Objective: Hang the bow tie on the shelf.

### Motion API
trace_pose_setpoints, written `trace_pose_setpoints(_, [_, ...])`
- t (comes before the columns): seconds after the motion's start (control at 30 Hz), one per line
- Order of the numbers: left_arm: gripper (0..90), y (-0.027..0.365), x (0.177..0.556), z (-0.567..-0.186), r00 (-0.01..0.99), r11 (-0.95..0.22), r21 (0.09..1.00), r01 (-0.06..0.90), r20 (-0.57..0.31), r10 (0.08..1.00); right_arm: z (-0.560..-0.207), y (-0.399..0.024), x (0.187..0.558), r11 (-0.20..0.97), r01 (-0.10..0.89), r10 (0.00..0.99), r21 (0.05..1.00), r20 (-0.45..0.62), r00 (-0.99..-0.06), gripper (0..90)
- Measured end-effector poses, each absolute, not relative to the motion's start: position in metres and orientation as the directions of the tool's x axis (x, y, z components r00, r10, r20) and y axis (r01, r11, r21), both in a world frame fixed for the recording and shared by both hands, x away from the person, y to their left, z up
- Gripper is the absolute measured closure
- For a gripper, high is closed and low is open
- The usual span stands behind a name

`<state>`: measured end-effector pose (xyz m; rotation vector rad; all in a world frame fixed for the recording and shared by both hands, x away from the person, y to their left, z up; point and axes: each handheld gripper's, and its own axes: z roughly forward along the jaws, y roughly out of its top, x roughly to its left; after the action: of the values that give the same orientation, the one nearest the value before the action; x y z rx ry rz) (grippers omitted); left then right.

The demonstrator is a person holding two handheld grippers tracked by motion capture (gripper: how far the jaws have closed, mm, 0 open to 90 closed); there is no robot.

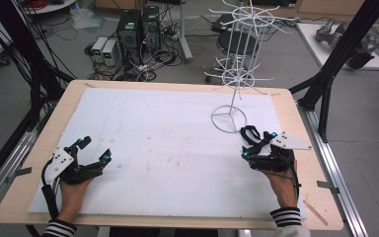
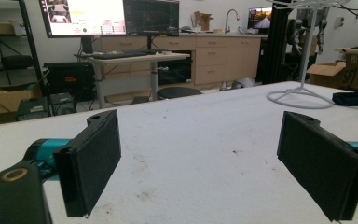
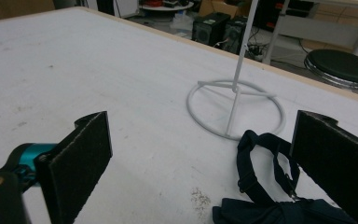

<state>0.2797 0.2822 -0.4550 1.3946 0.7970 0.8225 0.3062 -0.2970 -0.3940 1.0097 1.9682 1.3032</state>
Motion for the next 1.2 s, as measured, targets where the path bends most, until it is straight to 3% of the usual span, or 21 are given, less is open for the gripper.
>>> trace_pose_setpoints(0.17, [13.8,0.282,0.280,-0.455,0.503,0.005,1.000,-0.021,0.006,0.864,-0.390,-0.300,0.315,0.283,0.298,0.819,0.912,-0.069,-0.569,14.1])
trace_pose_setpoints(0.73, [13.8,0.282,0.280,-0.455,0.502,0.006,1.000,-0.020,0.004,0.865,-0.387,-0.295,0.354,0.414,0.472,0.800,0.778,-0.064,-0.596,16.6])
trace_pose_setpoints(0.97, [13.7,0.282,0.280,-0.455,0.502,0.007,1.000,-0.019,0.004,0.865,-0.388,-0.289,0.369,0.478,0.525,0.786,0.704,-0.075,-0.614,29.2])
trace_pose_setpoints(1.2, [13.8,0.282,0.280,-0.455,0.504,0.009,1.000,-0.019,0.001,0.864,-0.394,-0.293,0.378,0.484,0.568,0.800,0.666,-0.074,-0.595,34.9])
